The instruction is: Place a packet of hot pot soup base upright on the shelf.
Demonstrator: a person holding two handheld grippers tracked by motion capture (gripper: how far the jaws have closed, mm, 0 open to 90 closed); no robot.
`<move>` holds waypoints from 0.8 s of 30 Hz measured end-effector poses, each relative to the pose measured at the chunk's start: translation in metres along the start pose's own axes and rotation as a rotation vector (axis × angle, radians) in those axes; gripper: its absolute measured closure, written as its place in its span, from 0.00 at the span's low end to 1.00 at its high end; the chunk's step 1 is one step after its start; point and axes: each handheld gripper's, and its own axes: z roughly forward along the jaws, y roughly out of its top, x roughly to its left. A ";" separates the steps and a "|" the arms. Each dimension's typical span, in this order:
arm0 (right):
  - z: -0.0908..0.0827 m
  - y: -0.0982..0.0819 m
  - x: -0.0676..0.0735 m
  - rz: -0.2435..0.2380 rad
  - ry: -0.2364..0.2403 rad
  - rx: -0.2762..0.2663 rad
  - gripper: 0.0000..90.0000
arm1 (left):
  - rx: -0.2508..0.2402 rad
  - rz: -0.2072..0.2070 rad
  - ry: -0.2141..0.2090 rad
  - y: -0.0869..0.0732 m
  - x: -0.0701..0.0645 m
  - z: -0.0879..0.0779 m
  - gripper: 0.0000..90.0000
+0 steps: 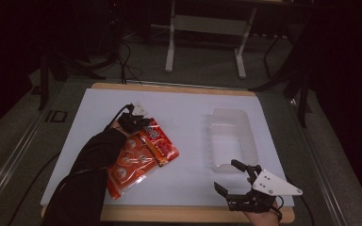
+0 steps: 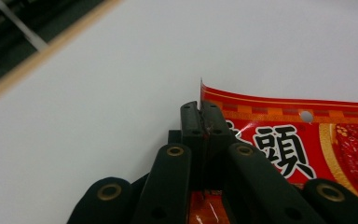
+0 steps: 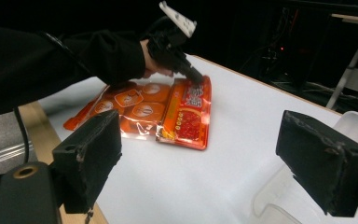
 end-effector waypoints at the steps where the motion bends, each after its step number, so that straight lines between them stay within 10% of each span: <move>1: 0.000 0.000 0.000 -0.005 -0.003 -0.003 0.15 | -0.010 -0.001 0.001 0.002 0.000 -0.005 1.00; 24: 0.005 0.014 -0.003 0.005 0.007 0.005 0.16 | -0.170 -0.003 -0.001 0.014 -0.001 -0.099 1.00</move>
